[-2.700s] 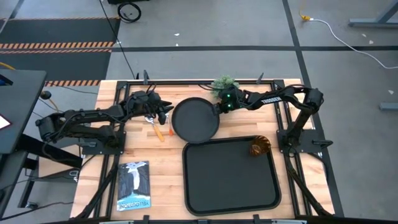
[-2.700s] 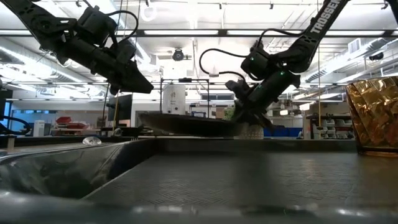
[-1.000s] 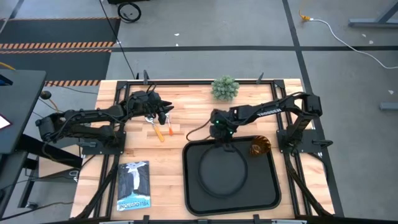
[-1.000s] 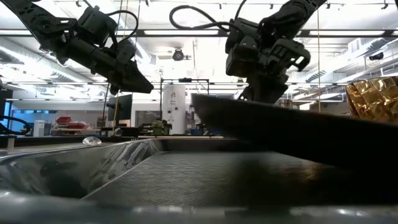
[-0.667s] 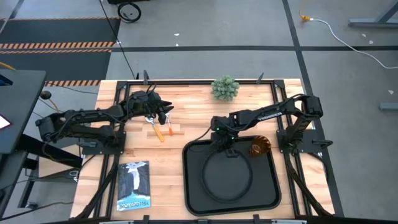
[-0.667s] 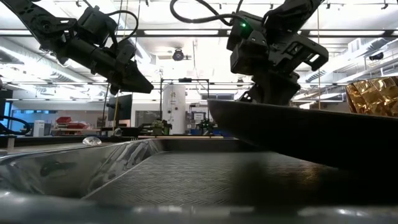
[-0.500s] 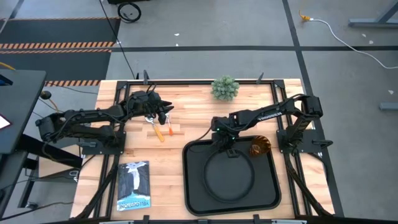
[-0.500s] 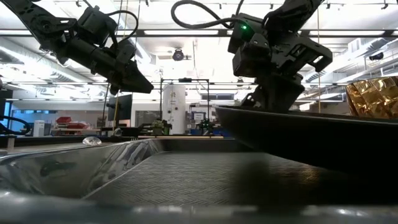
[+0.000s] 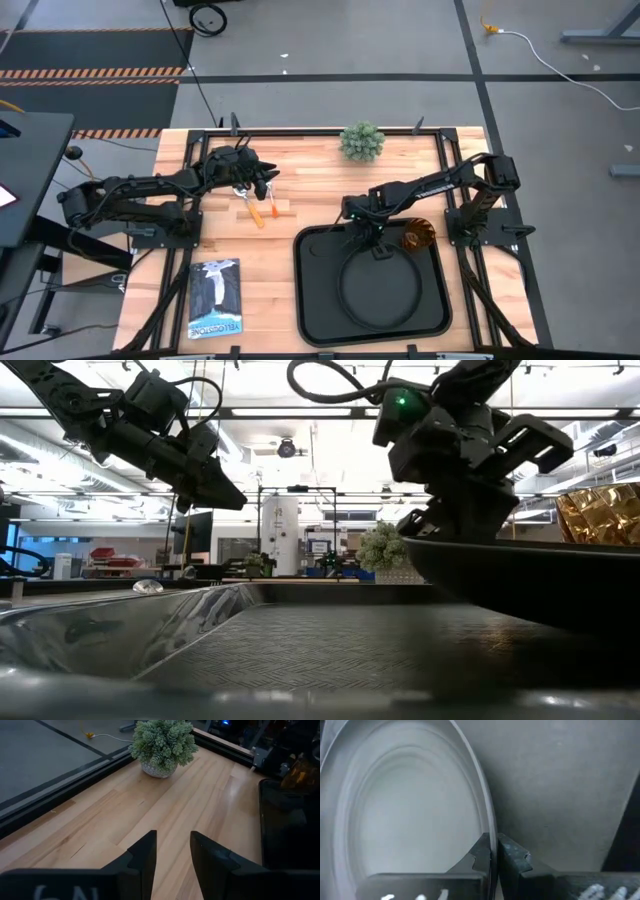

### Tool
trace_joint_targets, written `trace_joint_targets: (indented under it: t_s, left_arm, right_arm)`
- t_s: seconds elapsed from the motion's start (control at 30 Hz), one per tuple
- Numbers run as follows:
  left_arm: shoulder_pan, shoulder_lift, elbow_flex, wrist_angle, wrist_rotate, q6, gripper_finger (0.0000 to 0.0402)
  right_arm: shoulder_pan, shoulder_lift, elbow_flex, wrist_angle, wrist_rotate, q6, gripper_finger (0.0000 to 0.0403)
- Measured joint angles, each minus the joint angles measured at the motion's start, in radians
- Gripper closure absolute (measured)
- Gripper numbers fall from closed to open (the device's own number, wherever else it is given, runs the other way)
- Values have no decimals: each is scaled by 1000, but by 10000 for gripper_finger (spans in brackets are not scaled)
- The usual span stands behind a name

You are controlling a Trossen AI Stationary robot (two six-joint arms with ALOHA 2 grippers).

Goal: Pick and place plate/cup/fork/spoon on tray
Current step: Put the black plate on the black tray, then adjust the black tray

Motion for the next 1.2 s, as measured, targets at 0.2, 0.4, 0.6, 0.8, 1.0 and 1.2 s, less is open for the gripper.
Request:
trace_joint_targets:
  t_s: [0.2,0.4,0.6,0.8,1.0,1.2]
  left_arm:
    - [0,0,0,0,0,-5,276]
    - [0,0,0,0,0,-9,276]
    - [0,0,0,0,0,-9,276]
    - [0,0,0,0,53,-5,276]
    - [0,0,0,0,130,-4,276]
    - [0,0,0,-1,140,-4,276]
  right_arm:
    - [22,0,0,-12,0,-45,378]
    - [32,0,0,-46,2,-64,376]
    - [41,0,0,-52,13,-67,337]
    - [43,0,0,-53,20,-38,292]
    - [34,0,63,-81,88,14,280]
    - [34,0,87,14,230,56,280]
